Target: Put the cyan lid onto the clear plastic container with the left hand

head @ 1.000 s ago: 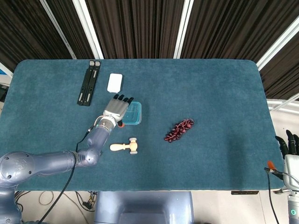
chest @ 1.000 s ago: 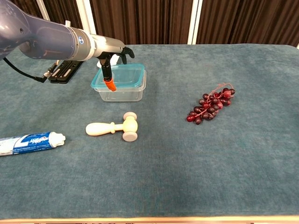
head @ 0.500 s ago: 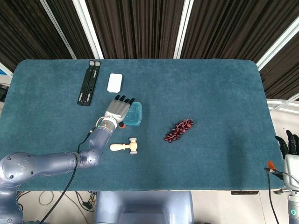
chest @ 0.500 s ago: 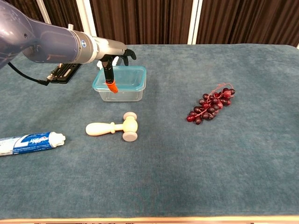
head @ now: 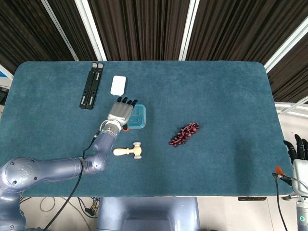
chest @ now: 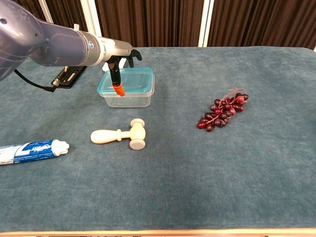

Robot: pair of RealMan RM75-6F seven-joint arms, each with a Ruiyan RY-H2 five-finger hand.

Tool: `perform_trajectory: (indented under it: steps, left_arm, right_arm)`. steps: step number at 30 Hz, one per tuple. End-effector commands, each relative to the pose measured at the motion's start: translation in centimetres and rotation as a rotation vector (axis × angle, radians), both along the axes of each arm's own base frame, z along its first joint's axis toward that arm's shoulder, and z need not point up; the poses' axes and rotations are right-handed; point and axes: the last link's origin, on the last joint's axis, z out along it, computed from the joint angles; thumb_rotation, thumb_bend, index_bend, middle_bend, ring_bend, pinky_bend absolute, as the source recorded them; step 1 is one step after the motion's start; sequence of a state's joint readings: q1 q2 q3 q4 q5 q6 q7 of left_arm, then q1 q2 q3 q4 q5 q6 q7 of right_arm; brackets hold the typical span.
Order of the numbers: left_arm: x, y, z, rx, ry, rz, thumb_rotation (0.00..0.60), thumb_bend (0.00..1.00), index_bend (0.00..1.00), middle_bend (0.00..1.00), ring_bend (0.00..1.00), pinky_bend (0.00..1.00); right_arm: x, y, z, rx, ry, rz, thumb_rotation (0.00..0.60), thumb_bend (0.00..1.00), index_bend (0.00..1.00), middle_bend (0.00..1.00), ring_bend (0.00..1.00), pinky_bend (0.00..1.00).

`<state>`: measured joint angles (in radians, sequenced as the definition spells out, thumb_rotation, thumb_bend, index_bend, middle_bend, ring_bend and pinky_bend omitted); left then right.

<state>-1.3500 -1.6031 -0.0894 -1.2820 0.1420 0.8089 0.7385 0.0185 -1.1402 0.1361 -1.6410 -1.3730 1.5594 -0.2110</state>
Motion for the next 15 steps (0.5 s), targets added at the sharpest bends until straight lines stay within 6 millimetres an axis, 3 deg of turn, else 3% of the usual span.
perform_trajectory:
  steps: [1, 15]
  left_arm:
    - [0.3, 0.0, 0.0, 0.004, -0.004, 0.018, 0.600, 0.31, 0.00, 0.34, 0.00, 0.05]
    - [1.3, 0.0, -0.4, 0.014, 0.012, 0.048, 0.600, 0.31, 0.00, 0.34, 0.00, 0.05]
  right_arm:
    - [0.0, 0.0, 0.0, 0.001, -0.001, -0.001, 0.600, 0.29, 0.18, 0.04, 0.03, 0.00]
    - [0.0, 0.0, 0.0, -0.001, -0.001, -0.001, 0.600, 0.29, 0.18, 0.04, 0.03, 0.00]
